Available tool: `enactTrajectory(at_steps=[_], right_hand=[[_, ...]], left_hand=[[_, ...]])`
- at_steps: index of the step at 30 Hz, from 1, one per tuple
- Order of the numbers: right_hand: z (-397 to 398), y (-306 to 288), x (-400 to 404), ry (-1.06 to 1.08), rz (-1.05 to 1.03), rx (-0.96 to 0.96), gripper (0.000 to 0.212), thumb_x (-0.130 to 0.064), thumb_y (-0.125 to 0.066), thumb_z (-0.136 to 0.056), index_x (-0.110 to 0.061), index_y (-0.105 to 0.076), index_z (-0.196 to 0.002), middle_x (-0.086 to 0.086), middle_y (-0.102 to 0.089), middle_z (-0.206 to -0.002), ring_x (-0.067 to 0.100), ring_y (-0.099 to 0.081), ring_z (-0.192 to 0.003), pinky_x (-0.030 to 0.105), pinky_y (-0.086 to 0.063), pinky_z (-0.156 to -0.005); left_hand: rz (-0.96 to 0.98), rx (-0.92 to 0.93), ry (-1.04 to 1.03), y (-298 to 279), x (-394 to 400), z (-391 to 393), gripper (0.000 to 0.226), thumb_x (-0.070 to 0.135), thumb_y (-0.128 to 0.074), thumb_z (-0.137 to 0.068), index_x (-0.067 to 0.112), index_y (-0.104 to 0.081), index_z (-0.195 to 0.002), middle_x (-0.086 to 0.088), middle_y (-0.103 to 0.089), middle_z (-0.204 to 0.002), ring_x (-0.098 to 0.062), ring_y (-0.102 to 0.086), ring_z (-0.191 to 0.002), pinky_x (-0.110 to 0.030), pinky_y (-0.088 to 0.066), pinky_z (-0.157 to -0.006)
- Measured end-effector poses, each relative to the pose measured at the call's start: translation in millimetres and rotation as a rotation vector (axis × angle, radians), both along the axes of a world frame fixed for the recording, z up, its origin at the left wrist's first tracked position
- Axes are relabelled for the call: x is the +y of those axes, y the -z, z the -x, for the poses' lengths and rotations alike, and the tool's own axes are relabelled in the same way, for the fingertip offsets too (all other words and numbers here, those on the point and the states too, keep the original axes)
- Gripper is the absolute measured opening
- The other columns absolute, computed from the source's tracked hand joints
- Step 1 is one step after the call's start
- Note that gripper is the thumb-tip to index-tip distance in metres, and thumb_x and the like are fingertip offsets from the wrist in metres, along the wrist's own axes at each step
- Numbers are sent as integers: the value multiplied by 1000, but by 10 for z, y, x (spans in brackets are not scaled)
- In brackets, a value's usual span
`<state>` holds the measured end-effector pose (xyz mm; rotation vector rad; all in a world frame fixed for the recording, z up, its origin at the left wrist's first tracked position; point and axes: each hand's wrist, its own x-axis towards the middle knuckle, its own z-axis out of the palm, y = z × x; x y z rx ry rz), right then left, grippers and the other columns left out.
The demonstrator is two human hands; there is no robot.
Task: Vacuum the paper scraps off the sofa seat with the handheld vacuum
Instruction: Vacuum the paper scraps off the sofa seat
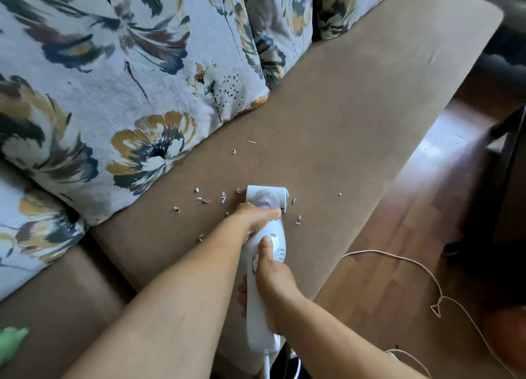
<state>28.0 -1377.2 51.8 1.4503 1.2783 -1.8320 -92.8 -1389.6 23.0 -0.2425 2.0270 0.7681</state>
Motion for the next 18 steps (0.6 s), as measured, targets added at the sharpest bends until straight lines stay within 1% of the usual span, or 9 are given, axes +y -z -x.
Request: enactTrajectory(at_steps=[3,5,7,8,10,12,15,16,18], right_hand=[[38,-34,4,-32,-33,33,79,-69,-31,-91,2,-64,-90,7,-58,-41,22,-56,-37,26,-49,-48],[129,-63,22,-45,-46,51,81,-70,-32,-91,4,-65,-98,9,-60,-46,22,-57,-36,23,-48,-43],[255,-88,62,-49,-45,66,79,-70,-34,-90,3,-65,-95,11,-60,-51,23,-57,-37,23,-46,-43],[325,-90,88,-57,-46,79,78,-70,-34,-90,1,-65,-93,11,-60,-52,23,-57,-38,23,-47,-43],[473,-83,140,-81,-54,102,76,-70,-34,-90,-1,-64,-91,10,-60,-51,23,-58,-39,24,-48,-45],[635,-51,205,-102,-49,122,75,-70,-34,-90,-1,-64,-90,10,-60,-51,23,-58,-39,26,-49,-48],[915,7,347,-133,-56,139,75,-70,-33,-90,-2,-63,-86,11,-60,-52,23,-57,-40,27,-49,-49],[1002,21,401,-143,-58,141,75,-70,-33,-90,-2,-63,-84,11,-60,-53,23,-57,-40,27,-49,-49],[1192,66,523,-156,-52,142,74,-69,-34,-91,-2,-63,-79,10,-59,-53,23,-57,-41,27,-49,-49]], left_hand=[[3,38,15,-102,-17,53,74,51,-58,-84,10,-38,-142,-10,-55,-131,-29,-62,-111,-26,-38,-69],[2,66,14,-175,-16,150,78,53,-57,-83,12,-34,-146,-11,-52,-136,-31,-60,-115,-27,-42,-70],[-4,74,-15,-238,2,276,79,53,-57,-84,13,-32,-147,-12,-49,-140,-32,-58,-120,-32,-48,-85],[-17,74,-38,-254,16,341,78,52,-57,-84,13,-32,-147,-13,-48,-142,-32,-56,-123,-36,-47,-93],[-28,94,-64,-278,43,477,76,50,-58,-85,11,-33,-146,-14,-48,-142,-32,-55,-124,-37,-46,-97],[-14,121,-79,-288,90,629,75,50,-58,-85,11,-35,-145,-14,-51,-138,-32,-57,-121,-36,-48,-94],[-7,146,-113,-261,189,900,74,50,-58,-85,12,-36,-144,-13,-53,-133,-32,-60,-115,-30,-49,-77],[-11,146,-127,-244,231,981,74,49,-58,-85,11,-36,-144,-13,-53,-134,-31,-60,-116,-29,-47,-77],[-19,144,-163,-203,326,1153,75,50,-58,-86,11,-35,-145,-14,-53,-136,-31,-58,-119,-31,-48,-85]])
